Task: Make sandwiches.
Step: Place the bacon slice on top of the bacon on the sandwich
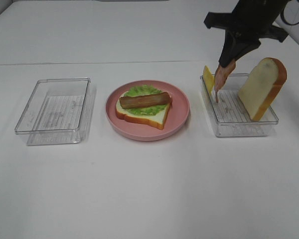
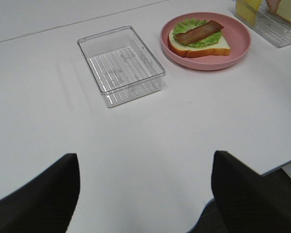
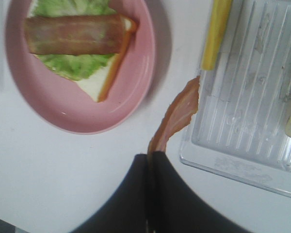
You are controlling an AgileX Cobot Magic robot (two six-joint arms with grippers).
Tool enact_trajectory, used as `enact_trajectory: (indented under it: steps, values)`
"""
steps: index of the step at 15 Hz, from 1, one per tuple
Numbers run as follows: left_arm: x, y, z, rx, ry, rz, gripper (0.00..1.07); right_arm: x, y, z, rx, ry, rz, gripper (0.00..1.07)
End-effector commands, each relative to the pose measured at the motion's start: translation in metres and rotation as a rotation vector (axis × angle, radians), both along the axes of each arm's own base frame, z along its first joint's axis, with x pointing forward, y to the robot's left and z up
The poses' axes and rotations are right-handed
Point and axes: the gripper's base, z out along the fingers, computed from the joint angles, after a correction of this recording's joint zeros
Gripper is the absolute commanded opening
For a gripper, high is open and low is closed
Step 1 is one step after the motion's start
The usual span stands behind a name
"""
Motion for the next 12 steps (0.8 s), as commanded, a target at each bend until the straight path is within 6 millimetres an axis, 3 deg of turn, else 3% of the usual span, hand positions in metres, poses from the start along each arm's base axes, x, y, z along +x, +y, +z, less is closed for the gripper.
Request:
enact_trajectory:
  steps: [1,4,5,8,12]
  values:
    - [-0.002,0.001,-0.001,-0.006,-0.028,0.001,0.72,-0.025,0.004,0.045,0.084,-0.047,0.086,0.00]
    - [-0.002,0.001,-0.001,-0.006,-0.028,0.001,0.72,-0.041,0.019,0.082,0.312,-0.178,0.193,0.00]
    - [-0.002,0.001,-0.001,-0.006,-0.028,0.001,0.72,-0.041,0.032,0.091,0.492,-0.226,0.269,0.00]
    - [-0.002,0.001,-0.001,-0.006,-0.028,0.001,0.72,-0.031,0.054,0.086,0.665,-0.278,0.318,0.00]
    - [-0.002,0.001,-0.001,-0.006,-0.028,0.001,0.72,-0.010,0.103,0.042,0.692,-0.270,0.258,0.00]
